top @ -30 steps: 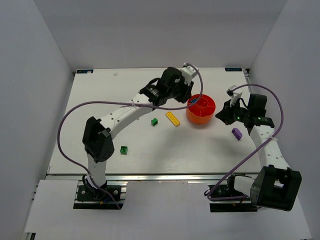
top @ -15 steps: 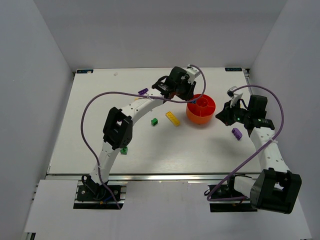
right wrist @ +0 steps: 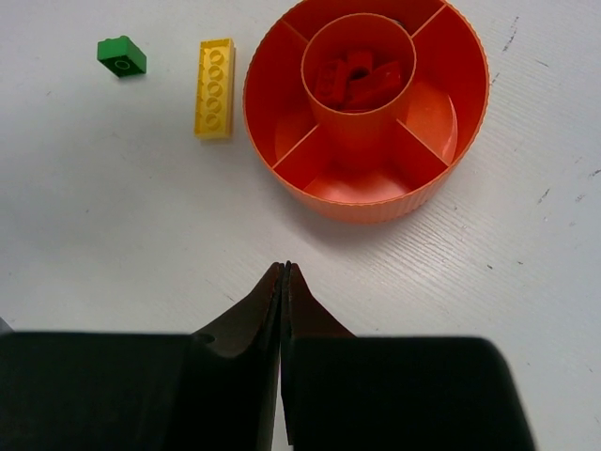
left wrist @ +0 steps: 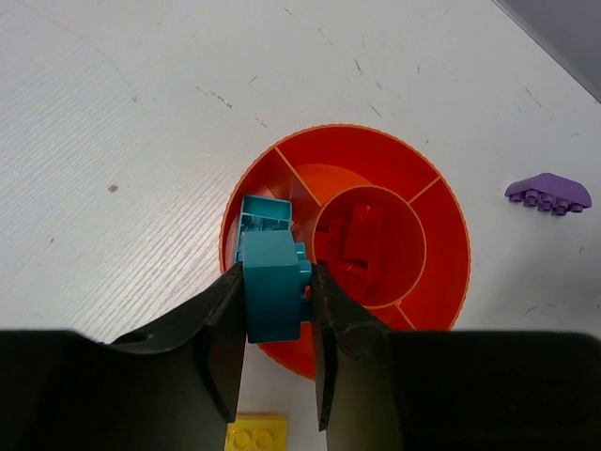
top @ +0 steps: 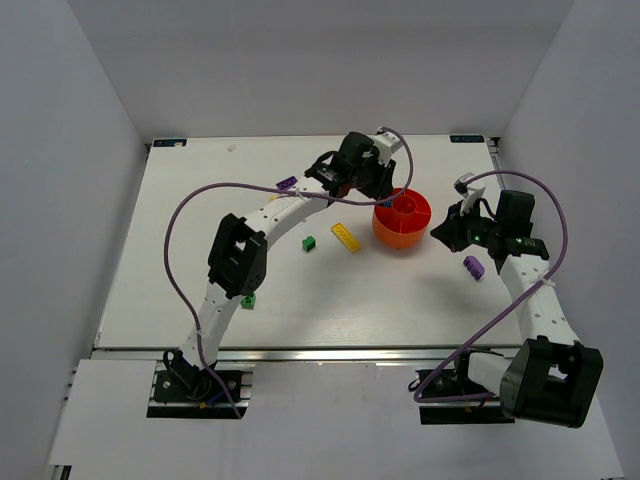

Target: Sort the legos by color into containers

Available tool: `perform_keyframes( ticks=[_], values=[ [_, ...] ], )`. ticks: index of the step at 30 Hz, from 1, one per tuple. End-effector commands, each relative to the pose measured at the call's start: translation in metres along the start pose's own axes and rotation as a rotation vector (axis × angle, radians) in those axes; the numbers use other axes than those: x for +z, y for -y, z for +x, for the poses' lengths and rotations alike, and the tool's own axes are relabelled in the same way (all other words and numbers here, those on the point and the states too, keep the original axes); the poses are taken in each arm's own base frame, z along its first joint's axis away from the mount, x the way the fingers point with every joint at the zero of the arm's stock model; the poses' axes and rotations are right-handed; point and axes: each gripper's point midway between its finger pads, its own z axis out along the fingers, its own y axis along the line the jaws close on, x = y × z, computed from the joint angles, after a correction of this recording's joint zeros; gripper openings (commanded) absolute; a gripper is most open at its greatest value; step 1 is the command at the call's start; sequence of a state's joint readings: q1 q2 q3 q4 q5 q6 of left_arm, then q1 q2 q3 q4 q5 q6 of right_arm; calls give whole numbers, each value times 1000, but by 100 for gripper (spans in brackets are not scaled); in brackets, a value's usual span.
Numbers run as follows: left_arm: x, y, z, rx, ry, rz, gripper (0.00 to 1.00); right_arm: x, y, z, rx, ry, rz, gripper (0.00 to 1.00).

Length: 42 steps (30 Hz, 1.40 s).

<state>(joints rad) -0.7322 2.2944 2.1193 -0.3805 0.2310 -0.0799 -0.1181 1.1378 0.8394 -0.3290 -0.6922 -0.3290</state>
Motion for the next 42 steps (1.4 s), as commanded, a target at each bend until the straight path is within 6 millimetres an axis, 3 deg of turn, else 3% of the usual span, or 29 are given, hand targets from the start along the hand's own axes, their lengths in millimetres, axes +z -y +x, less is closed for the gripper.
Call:
perform_keyframes(
  ticks=[1, 11, 14, 16, 20, 21, 23, 24, 25, 26, 27, 28, 30, 31, 33, 34, 35, 38, 40, 41, 42],
  values=[
    [-2, 8, -24, 1, 60, 38, 40, -1, 0, -9, -29, 34, -12, 3],
    [5, 7, -18, -10, 55, 45, 58, 0, -1, -8, -29, 29, -16, 5],
    [3, 6, -24, -7, 69, 36, 59, 0, 0, -7, -29, 28, -13, 6],
    [-6, 8, -39, -1, 104, 30, 59, 1, 0, -6, -34, 27, -15, 9],
    [-42, 14, -86, 18, 212, 1, 56, 1, -2, -3, -62, 18, -33, 29],
    [-63, 16, -104, 21, 255, -19, 54, 2, -2, -2, -71, 16, -37, 38],
    [-86, 14, -115, 11, 292, -38, 39, 2, -5, -1, -83, 17, -55, 44],
    [-88, 14, -102, -1, 276, -40, 32, 2, -6, 0, -84, 17, -60, 49],
    [-119, 22, -117, 8, 324, -37, 19, 2, -6, 1, -94, 16, -63, 50],
    [-130, 24, -118, 10, 345, -37, 14, 2, -6, 2, -100, 17, -67, 53],
    [-127, 22, -84, 0, 281, -41, 11, 2, -6, 1, -110, 18, -66, 54],
    [-160, 30, -95, 10, 327, -36, 9, 2, -5, 4, -119, 14, -63, 55],
    [-177, 32, -75, 20, 314, -43, 9, 3, 2, 6, -134, 7, -26, 61],
    [-193, 33, -52, 18, 290, -55, 21, 3, 5, 9, -133, 0, -11, 63],
    [-209, 27, -27, 25, 257, -80, 49, 2, 19, 8, -136, -9, 61, 72],
    [-208, 22, 6, 18, 194, -100, 60, 2, 23, 6, -130, -3, 85, 75],
    [-227, 25, 8, 28, 212, -107, 72, 1, 27, 7, -98, -6, 119, 89],
    [-247, 16, 48, 43, 174, -170, 82, -1, 37, 1, -53, -10, 176, 89],
    [-258, 12, 60, 64, 173, -200, 85, -2, 43, 15, -8, -93, 197, 89],
    [-259, 6, 76, 64, 154, -224, 86, -6, 51, 18, -3, -125, 245, 89],
    [-269, 8, 74, 76, 178, -226, 87, -8, 60, 17, -2, -146, 279, 89]
  ],
)
